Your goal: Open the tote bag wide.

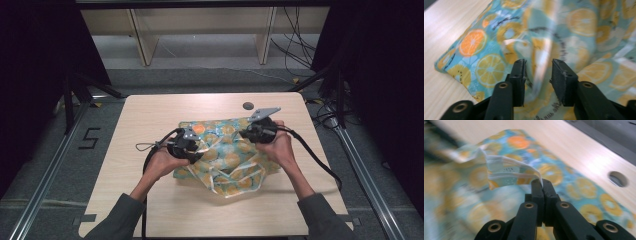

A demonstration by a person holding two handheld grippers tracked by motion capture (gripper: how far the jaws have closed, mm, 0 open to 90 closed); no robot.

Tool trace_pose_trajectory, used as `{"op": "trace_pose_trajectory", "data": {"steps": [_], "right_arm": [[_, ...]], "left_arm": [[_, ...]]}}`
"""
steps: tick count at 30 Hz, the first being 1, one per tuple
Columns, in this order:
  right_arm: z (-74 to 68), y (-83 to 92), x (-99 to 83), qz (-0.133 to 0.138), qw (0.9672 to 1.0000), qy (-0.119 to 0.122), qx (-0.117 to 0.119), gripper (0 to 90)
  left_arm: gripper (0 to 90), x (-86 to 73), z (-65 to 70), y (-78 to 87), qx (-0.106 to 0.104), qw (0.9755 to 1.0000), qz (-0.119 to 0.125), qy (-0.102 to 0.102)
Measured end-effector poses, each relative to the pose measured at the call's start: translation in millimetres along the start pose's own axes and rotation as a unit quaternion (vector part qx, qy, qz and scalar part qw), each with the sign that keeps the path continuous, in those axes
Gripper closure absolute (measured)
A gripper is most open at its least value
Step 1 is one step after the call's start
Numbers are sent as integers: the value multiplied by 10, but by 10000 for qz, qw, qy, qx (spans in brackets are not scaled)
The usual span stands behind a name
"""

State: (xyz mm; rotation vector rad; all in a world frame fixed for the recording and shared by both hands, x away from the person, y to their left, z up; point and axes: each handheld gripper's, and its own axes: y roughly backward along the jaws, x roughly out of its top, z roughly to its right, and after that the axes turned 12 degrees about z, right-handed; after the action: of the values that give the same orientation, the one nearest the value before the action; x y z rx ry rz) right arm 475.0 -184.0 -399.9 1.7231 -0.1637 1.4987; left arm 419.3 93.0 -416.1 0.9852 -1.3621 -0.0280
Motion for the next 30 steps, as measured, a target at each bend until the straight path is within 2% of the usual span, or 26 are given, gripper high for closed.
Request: {"op": "trace_pose_trajectory", "data": {"steps": [3, 4, 6, 7, 8, 9, 11, 12, 13, 14, 15, 16, 17, 19, 20, 22, 23, 25, 26, 27, 28, 30], "right_arm": [[162, -76, 34, -74, 9997, -83, -236, 900], [192, -117, 32, -49, 9993, -162, -343, 900], [248, -196, 31, -175, 9985, -183, -487, 900], [270, -231, 27, -336, 9979, -225, -508, 900], [290, -279, 8, -384, 9973, -264, -575, 900], [302, -302, 2, -561, 9960, -345, -596, 900], [334, -370, -52, -562, 9956, -395, -638, 900], [351, -371, -69, -657, 9950, -436, -605, 900], [364, -378, -92, -692, 9947, -456, -612, 900], [380, -381, -110, -760, 9947, -349, -593, 900], [378, -378, -125, -739, 9945, -448, -589, 900], [381, -368, -142, -700, 9945, -562, -533, 900], [392, -348, -168, -663, 9951, -540, -500, 900], [395, -311, -184, -659, 9950, -553, -507, 844], [385, -291, -203, -556, 9950, -679, -478, 787], [386, -215, -209, -504, 9949, -684, -536, 673], [373, -146, -197, -522, 9950, -723, -441, 624], [327, -31, -207, -376, 9959, -731, -382, 557], [302, 45, -208, -239, 9974, -620, -290, 530], [243, 144, -205, -242, 9958, -833, -287, 512], [203, 252, -193, -256, 9959, -859, -110, 498], [111, 427, -219, -20, 9966, -817, -41, 463]], "left_arm": [[594, 75, 220, 73, 15, 9994, 155, -312], [595, 101, 284, 74, -55, 9990, 157, -417], [603, 134, 393, 22, -193, 9979, 45, -611], [602, 134, 438, -42, -242, 9973, -65, -697], [599, 130, 468, -114, -261, 9963, -198, -791], [596, 120, 481, -188, -252, 9955, -308, -857], [553, 80, 498, -333, -252, 9949, -533, -816], [505, 61, 501, -396, -214, 9946, -626, -798], [447, 41, 499, -452, -118, 9935, -762, -835], [405, 16, 497, -507, -24, 9922, -873, -892], [395, -9, 495, -552, 60, 9916, -908, -916], [397, -31, 482, -590, 100, 9915, -930, -907], [428, -36, 474, -600, 121, 9907, -943, -972], [551, -47, 449, -607, 193, 9884, -916, -1194], [626, -47, 424, -599, 166, 9889, -871, -1193], [800, -40, 377, -552, 217, 9906, -720, -1139], [849, -39, 362, -524, 168, 9923, -615, -1063], [884, -15, 319, -446, 111, 9952, -392, -888], [890, 0, 295, -406, 100, 9966, -266, -769], [891, 18, 268, -364, 53, 9978, -157, -639], [893, 27, 247, -331, 49, 9988, 33, -477], [893, 51, 208, -254, 16, 9992, 125, -376]]}}
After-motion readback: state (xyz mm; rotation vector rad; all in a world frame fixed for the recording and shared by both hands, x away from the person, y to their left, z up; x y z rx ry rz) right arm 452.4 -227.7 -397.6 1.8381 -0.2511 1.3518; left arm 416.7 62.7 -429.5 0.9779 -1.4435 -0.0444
